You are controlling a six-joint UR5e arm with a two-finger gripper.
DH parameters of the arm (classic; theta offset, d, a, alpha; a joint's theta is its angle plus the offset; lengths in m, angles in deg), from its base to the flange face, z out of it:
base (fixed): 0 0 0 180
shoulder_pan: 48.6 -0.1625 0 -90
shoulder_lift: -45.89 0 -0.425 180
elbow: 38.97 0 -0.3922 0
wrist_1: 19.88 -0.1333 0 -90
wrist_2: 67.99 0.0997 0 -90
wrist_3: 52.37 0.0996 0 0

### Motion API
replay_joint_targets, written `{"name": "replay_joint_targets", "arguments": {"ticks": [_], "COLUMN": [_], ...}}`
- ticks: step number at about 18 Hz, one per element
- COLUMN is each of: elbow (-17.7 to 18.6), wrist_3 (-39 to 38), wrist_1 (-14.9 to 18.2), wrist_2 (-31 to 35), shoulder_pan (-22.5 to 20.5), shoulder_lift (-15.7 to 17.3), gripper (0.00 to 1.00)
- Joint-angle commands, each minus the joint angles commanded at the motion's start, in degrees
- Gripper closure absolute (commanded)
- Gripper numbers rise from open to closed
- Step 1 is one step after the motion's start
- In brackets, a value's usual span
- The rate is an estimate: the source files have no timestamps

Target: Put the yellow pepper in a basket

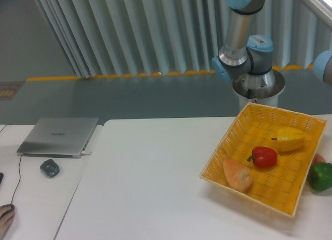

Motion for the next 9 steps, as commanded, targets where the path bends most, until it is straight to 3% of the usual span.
{"name": "replay_joint_targets", "arguments": {"ticks": [9], "elbow": [-0.09], "wrist_3": [0.18], "wrist_1": [0.09], "wrist_2": [0.09], "shoulder_pan": [-0.44], "shoulder_lift": [0.27], "gripper": [0.00]}}
